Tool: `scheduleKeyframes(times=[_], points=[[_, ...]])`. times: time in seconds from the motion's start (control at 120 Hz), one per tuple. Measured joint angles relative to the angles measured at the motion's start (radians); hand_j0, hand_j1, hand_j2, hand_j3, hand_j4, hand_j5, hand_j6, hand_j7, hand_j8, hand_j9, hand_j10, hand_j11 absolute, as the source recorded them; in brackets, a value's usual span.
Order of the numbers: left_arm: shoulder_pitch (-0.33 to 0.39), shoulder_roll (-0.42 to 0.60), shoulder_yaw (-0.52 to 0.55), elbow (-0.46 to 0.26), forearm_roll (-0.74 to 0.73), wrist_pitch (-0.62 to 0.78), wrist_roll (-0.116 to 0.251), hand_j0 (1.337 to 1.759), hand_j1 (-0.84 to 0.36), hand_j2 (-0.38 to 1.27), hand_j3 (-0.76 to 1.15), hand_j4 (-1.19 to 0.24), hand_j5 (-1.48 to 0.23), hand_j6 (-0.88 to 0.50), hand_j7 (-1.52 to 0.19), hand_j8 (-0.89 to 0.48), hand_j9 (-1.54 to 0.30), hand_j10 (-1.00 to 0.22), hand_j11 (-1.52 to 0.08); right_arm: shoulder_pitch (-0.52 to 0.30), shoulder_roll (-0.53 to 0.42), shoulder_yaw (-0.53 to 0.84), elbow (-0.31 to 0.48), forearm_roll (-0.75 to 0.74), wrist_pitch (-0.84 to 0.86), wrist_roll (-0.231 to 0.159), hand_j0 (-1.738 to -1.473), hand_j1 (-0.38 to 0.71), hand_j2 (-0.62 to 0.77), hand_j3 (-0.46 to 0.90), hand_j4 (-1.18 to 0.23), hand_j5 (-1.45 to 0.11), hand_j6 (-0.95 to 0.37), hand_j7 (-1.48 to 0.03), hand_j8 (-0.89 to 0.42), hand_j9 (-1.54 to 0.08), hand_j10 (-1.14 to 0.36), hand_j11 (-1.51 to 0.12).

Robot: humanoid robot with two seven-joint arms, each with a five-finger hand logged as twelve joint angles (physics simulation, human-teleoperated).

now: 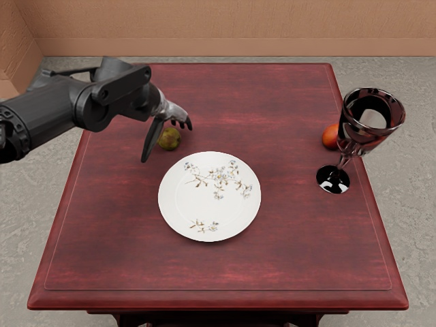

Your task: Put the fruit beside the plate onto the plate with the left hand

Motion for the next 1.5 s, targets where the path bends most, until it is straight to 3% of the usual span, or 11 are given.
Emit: scheduleKeyframes(times=[0.9,1.5], points=[[0.0,0.0,0.011,-0.023,0.011,0.006,0.0,1.658,-0.03,0.06,0.0,-0.32,-0.4,-0.31,-0.41,-0.28,-0.41,-0.34,-0.41,0.0,0.0,0.0,0.0,0.0,0.0,0.0,-1.658,-0.31,-0.01,0.0,-0.03,-0.04,-0.03,-0.04,-0.03,-0.04,-0.03,-0.04],[0.023,0.017,0.014,-0.035,0.009,0.088,-0.004,1.658,-0.1,0.08,0.0,-0.37,-0.49,-0.37,-0.49,-0.37,-0.49,-0.38,-0.49,0.0,0.0,0.0,0.0,0.0,0.0,0.0,-1.658,-0.31,-0.01,0.0,-0.03,-0.04,-0.03,-0.04,-0.03,-0.04,-0.03,-0.04]])
